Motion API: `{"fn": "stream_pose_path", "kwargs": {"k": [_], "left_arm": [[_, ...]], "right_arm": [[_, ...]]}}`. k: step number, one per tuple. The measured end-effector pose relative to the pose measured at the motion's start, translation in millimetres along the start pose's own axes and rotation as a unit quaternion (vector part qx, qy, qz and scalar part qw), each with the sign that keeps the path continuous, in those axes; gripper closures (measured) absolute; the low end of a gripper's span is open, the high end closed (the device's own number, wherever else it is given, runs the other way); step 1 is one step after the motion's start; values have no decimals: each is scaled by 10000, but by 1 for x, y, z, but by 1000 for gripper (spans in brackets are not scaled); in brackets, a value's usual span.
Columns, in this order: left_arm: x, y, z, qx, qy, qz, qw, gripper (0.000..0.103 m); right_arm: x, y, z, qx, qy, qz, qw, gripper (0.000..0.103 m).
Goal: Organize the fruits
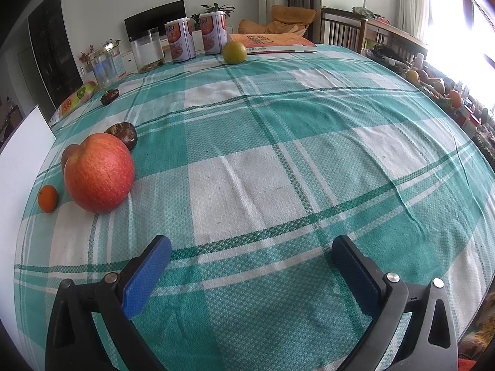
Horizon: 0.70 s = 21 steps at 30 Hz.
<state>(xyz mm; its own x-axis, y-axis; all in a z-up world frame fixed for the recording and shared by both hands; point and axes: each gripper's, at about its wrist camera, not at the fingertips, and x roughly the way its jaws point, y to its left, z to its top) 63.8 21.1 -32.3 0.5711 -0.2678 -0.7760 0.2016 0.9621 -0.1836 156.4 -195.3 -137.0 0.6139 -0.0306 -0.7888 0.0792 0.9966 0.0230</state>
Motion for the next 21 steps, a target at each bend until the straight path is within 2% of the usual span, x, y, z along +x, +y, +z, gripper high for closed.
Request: {"fn": "stream_pose_path", "kwargs": {"k": [7,21], "left_arm": [[14,3,1,-335,399,-133,9986,15],[5,35,43,-917,338,-196,9950,15]], "right_arm": [[0,-1,1,-2,1,0,10000,0],[0,1,-1,-11,5,10,10000,0]]}}
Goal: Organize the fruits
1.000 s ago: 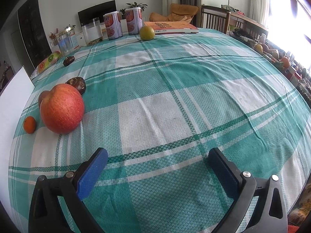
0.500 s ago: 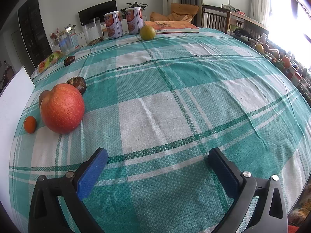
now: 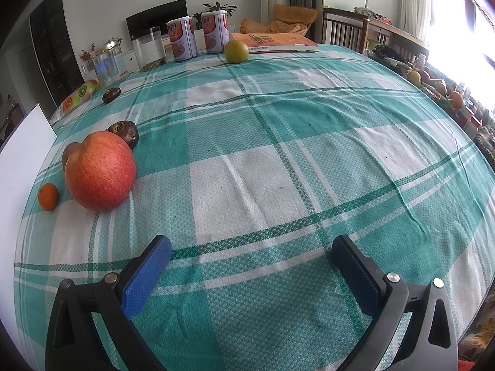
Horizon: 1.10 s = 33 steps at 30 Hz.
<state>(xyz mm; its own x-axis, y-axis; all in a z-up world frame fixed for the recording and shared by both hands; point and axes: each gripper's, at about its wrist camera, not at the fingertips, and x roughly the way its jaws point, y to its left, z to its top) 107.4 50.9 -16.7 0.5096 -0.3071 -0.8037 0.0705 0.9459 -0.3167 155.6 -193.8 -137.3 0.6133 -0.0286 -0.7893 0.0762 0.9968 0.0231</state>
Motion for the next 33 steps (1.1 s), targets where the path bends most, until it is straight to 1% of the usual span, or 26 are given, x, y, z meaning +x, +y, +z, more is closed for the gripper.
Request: {"fn": "stream_pose_path", "kwargs": {"k": [4,6,9,12,14,16,18,19,20,22,23,25,26,27,28,29,30,31,33], "left_arm": [[2,9,0,84,2,223,9997,15],[7,18,-1,4,24,311,9995,15],[20,24,-4,-92,145,348,9992,15],[36,21,-6,-90,259,484,9985,16],[47,17,-8,-103,139,685,9975,16],[59,14,-10,-81,-131,1019,9947,16],[76,16,-9,-11,-377,1498,9880,16],[84,18,-8,23,-431,1667,9851,17],[92,21,-6,30,-454,1788,9828,18],[102,31,-1,-44,-537,1831,9816,18],[105,35,2,-104,-575,1802,9819,20],[109,43,6,-214,-623,1740,9826,29],[111,46,7,-233,-651,1718,9827,31],[112,47,7,-230,-669,1708,9828,37],[113,48,8,-222,-690,1683,9831,46],[113,49,8,-228,-712,1633,9837,51],[113,49,7,-224,-732,1534,9852,63],[113,47,6,-186,-744,1432,9867,71],[111,40,3,27,-760,1469,9862,72]], "right_arm": [[0,-1,0,-7,4,-14,10000,0],[0,1,0,-19,9,-20,10000,0],[0,2,-1,-18,9,-17,10000,0],[0,1,0,-20,9,-14,10000,0],[0,1,0,-20,10,-16,10000,0],[0,1,0,-14,7,-9,10000,0],[0,0,0,-19,9,-9,10000,0],[0,1,0,-19,8,-5,10000,0],[0,1,0,-20,7,2,10000,0],[0,1,0,-15,5,17,10000,0],[0,2,0,-15,4,19,10000,0],[0,2,-1,-24,9,10,10000,0],[0,2,-1,-23,8,12,10000,0],[0,1,-1,-15,5,20,10000,0],[0,2,-1,-9,2,27,10000,0],[0,1,0,-10,2,28,10000,0],[0,1,0,-3,0,37,10000,0],[0,0,0,5,-4,50,10000,0],[-1,-1,-1,55,-37,135,9999,0]]}}
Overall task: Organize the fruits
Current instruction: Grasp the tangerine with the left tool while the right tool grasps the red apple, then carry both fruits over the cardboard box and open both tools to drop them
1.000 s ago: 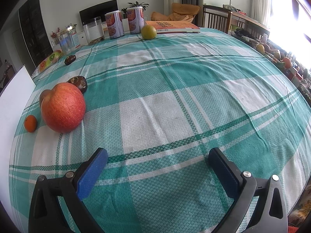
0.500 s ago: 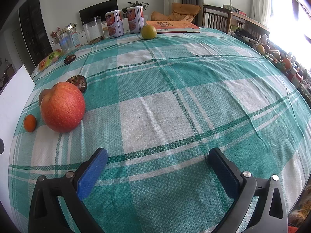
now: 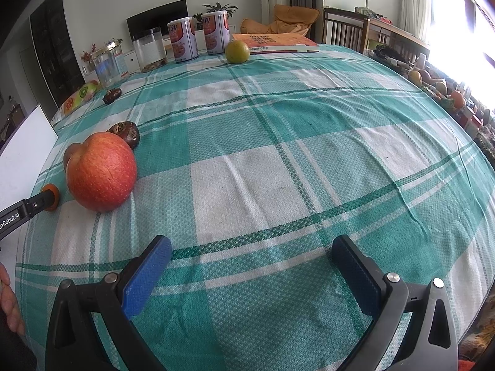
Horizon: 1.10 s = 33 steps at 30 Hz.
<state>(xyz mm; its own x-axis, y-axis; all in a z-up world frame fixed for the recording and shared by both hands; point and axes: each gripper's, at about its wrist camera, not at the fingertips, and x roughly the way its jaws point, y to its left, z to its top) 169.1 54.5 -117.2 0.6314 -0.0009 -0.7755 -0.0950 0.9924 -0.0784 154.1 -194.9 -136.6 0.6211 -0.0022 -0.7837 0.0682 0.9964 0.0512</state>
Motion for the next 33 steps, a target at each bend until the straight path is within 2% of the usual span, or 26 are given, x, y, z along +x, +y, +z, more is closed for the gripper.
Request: {"fn": "stream_pose_path", "kwargs": {"k": [2,4,5,7,10,14,17,18,22,24,28,31,33], "left_arm": [[-9,-3,-4,62,-48,-117,9999,73],[-22,-3,-9,-5,-60,-313,9995,73],[-28,-2,-12,-53,-33,-431,9991,73],[-43,-2,-18,-141,17,-638,9979,73],[-69,-3,-24,-177,39,-871,9960,73],[-105,0,-30,-104,-84,-1009,9948,73],[-121,2,-37,4,-95,-1055,9944,73],[-124,3,-40,43,-73,-1060,9943,73],[-131,10,-49,83,69,-1160,9932,73],[-139,14,-53,82,87,-1212,9926,73],[-159,26,-61,17,142,-1335,9909,73],[-175,47,-61,-218,169,-1442,9892,73],[-190,70,-57,-457,-5,-1347,9898,73]], "right_arm": [[-7,-7,0,213,-152,402,9988,0],[-15,-6,4,361,-315,1233,9912,0],[-18,2,8,242,-356,1527,9873,0],[-20,27,18,-283,-358,1827,9821,0],[-14,63,36,-918,-238,1935,9765,0],[10,93,52,-1357,73,1776,9747,3],[23,103,51,-1584,255,1726,9718,18],[25,104,49,-1608,276,1684,9721,34],[18,83,44,-1091,303,1812,9769,34],[8,64,38,-635,355,2137,9742,34],[-11,37,23,226,599,2952,9533,34],[-39,52,21,253,610,3391,9384,34],[-63,78,26,43,555,3706,9271,34]]}}
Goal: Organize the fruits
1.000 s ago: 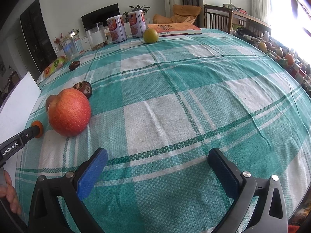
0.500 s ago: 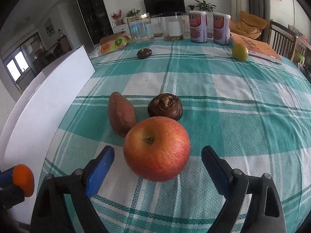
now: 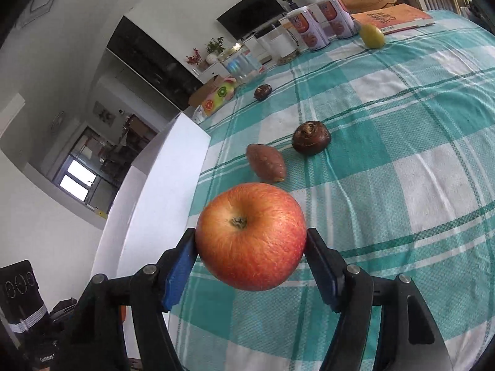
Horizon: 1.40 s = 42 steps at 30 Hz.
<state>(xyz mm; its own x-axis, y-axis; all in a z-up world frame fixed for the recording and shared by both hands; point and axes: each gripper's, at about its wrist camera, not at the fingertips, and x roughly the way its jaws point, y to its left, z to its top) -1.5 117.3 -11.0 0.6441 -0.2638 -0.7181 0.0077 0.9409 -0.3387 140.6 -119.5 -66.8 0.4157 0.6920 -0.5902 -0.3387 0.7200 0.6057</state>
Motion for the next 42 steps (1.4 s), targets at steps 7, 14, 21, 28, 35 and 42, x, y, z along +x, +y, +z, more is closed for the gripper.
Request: {"fn": "stream_pose_path", "kwargs": {"k": [7,14,21,28,35,42], "left_arm": [[-29,101,28,-781,-451,1094,9899,73],[-6,171,34,-1209,74,1623,9793,72],[-1,178,27,-1290,280,2027,9703,48],[-34,121,34,-902,-644,1947,9746,23],[-12,-4,27,498,-705,666,9940,17],[72,-99,2,1234,160,-59,9922,17]], "right_arm": [[50,155,2,-1438,711,745,9842,34],[140,239,-25,-2704,1558,224,9498,34],[175,240,-40,-3044,1776,-325,9353,32],[81,215,-4,-2759,-8,-239,9609,6],[18,70,-8,-1524,-998,-2105,9605,0],[-41,-78,-33,96,-1166,-3562,9270,0]]}}
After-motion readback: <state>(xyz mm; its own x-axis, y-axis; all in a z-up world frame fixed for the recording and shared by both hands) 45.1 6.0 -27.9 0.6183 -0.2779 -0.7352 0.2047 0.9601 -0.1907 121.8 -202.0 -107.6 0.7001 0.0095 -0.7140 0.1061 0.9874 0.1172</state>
